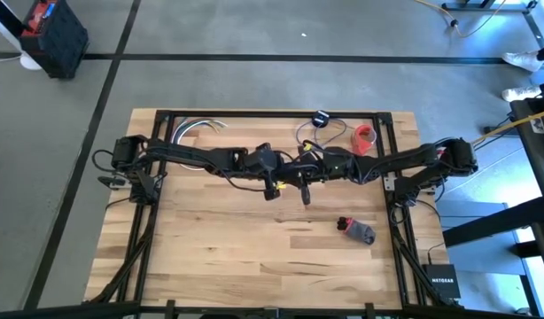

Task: Coil cords
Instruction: Coil the blue wire onto the spool

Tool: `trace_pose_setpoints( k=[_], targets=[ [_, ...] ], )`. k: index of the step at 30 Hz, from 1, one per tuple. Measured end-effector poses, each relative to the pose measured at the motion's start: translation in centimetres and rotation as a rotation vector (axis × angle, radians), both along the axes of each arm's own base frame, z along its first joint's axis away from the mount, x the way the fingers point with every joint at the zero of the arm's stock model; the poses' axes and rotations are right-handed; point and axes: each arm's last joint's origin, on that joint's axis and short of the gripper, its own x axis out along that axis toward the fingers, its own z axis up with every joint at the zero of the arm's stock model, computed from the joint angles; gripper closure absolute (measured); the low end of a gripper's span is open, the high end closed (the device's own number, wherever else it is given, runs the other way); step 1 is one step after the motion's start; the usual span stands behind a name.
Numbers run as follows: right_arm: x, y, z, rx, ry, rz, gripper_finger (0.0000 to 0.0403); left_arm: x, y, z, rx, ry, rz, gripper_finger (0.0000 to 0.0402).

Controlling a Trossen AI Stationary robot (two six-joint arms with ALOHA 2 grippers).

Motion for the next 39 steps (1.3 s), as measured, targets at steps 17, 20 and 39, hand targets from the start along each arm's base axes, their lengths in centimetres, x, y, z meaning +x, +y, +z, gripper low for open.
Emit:
trace_pose_setpoints(
  k=[17,20,39],
  targets=[
    [0.1,2.9,-0.1,-0.023,0.075,0.129,0.0269,0.2,0.7,0.2,0.015,-0.050,0.076,0.0400],
    [0.0,2.9,-0.4,-0.023,0.118,0.102,0.0269,0.3,0.5,0.2,0.023,-0.050,0.082,0.0400],
    [-3.3,2.3,1.6,-0.168,0.307,-0.072,0.0269,0.2,0.5,0.8,0.021,-0.064,0.074,0.0400]
  ],
)
